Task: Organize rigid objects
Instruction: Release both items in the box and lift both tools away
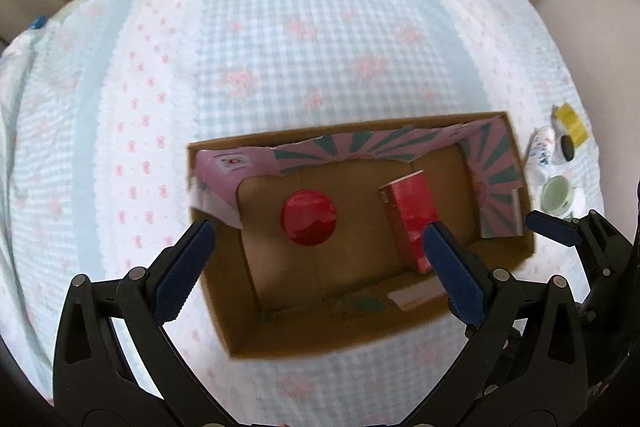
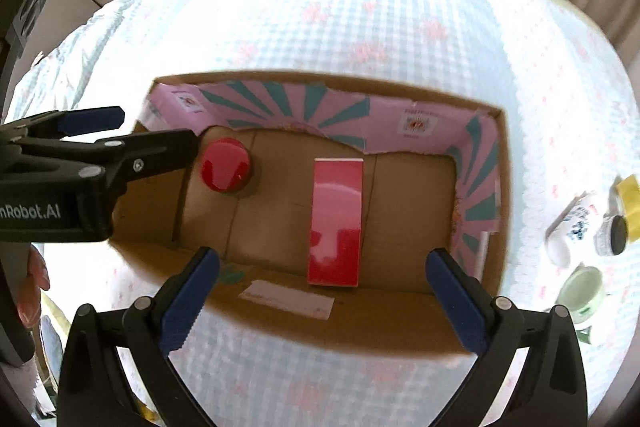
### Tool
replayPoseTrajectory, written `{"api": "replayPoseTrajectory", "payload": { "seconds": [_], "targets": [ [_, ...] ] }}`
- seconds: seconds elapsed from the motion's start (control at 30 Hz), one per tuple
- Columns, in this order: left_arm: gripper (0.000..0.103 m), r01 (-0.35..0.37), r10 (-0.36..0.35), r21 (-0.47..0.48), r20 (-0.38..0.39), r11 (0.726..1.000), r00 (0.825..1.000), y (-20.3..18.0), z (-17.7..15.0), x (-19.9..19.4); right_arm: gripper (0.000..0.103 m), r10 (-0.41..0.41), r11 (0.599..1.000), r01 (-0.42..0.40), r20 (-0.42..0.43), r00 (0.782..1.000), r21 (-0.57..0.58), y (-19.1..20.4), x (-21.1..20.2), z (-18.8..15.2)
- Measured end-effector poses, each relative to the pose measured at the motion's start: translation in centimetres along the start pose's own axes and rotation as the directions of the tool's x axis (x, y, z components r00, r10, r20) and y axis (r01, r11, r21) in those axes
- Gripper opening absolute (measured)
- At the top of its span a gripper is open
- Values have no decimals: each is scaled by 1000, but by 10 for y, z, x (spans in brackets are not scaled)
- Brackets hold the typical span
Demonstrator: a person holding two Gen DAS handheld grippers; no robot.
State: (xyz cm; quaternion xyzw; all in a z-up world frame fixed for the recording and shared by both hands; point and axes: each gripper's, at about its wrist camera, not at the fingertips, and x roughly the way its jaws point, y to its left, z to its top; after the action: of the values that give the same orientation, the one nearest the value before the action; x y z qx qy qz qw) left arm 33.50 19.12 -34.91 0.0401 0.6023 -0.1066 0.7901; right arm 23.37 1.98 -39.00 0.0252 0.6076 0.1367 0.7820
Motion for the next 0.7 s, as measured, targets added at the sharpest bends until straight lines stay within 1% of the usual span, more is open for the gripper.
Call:
{"api": "replayPoseTrajectory", "payload": {
  "seconds": [0.07, 0.13, 0.17, 0.2, 0.23, 0.27, 0.4, 0.47, 0.53, 0.63, 0.7],
  "targets": [
    [103, -6, 6, -2, 29, 1000, 1000, 0, -3, -25, 103, -16, 1000, 17, 17, 1000, -16, 10, -19, 6],
    [103, -12, 13, -5, 56, 1000, 998, -1, -9, -50, 103, -33, 999, 35, 34, 999, -36, 18, -45, 5],
    [103, -14, 15, -8, 69, 1000, 998, -2, -13, -60, 103, -40, 998, 41, 37, 999, -39, 21, -51, 10],
    [103, -15, 16, -14, 93, 1000, 995, -4, -18, -80, 103, -45, 998, 47, 43, 998, -41, 25, -64, 8],
    [103, -15, 17, -18, 107, 1000, 994, -4, -21, -89, 103, -45, 998, 48, 52, 998, -43, 28, -74, 6],
    [103, -17, 21, -28, 132, 999, 991, -5, -27, -109, 103, -45, 998, 49, 73, 996, -44, 30, -91, 2],
    [103, -41, 55, -72, 200, 997, 978, -11, -52, -152, 103, -79, 996, 82, 118, 990, -21, 38, -145, -14],
    [103, -42, 60, -81, 235, 996, 970, -16, -63, -169, 103, -75, 997, 74, 139, 987, 8, 36, -165, -21],
    [103, -52, 73, -83, 272, 995, 959, -24, -74, -187, 103, -70, 996, 60, 178, 982, 60, 29, -185, -31],
    [103, -51, 70, -71, 308, 996, 949, -44, -89, -207, 103, -85, 988, 53, 217, 972, 147, 4, -215, -48],
    [103, -42, 59, -60, 321, 997, 945, -59, -96, -215, 103, -109, 979, 64, 233, 966, 194, -13, -231, -57]
  ]
}}
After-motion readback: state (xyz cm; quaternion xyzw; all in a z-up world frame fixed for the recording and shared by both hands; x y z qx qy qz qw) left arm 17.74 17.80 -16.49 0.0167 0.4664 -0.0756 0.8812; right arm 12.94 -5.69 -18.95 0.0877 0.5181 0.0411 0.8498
